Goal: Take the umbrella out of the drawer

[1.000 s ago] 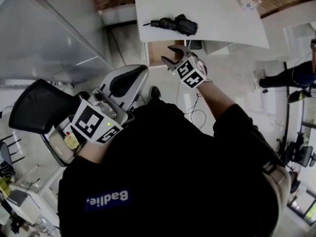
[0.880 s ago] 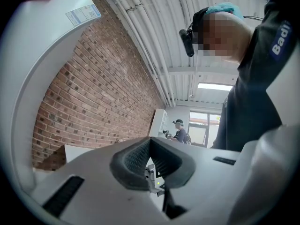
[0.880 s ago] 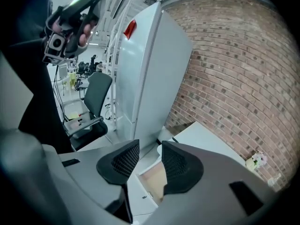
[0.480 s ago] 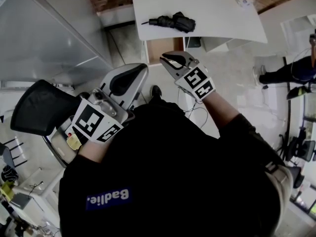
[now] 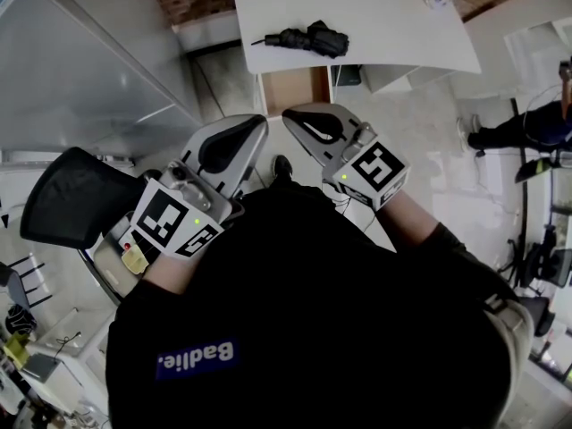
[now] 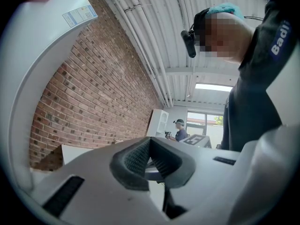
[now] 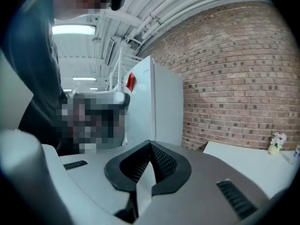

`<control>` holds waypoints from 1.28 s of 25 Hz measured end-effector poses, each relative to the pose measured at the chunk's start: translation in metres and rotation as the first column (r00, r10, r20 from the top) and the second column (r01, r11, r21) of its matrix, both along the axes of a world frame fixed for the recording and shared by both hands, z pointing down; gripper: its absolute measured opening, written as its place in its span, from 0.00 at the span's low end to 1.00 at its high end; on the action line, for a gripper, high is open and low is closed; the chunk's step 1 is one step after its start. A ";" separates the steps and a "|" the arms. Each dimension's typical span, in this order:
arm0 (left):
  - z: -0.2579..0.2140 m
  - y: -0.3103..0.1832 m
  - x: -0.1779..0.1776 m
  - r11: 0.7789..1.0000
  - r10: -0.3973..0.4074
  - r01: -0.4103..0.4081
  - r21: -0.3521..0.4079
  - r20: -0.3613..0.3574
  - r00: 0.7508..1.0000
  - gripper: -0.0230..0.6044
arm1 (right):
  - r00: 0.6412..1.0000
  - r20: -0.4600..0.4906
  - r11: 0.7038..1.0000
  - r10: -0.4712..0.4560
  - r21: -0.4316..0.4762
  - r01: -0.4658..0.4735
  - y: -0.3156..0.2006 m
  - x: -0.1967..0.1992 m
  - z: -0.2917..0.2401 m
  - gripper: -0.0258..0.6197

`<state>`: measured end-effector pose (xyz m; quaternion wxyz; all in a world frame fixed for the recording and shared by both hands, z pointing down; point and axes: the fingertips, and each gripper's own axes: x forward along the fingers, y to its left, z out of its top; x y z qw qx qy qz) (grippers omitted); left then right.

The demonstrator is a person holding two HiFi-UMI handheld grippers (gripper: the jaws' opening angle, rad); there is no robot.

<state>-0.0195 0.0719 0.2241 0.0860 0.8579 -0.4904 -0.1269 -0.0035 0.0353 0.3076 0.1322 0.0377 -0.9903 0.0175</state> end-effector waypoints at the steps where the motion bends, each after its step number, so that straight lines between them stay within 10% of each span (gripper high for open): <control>1: 0.000 0.000 0.001 1.000 0.001 -0.001 -0.001 0.000 1.000 0.04 | 1.000 0.026 1.000 -0.004 -0.029 0.005 0.002 0.000 -0.007 0.09; 32: -0.002 -0.005 0.005 1.000 -0.003 0.003 -0.001 0.015 1.000 0.04 | 0.988 0.140 0.989 -0.069 -0.118 0.086 0.006 0.004 -0.035 0.09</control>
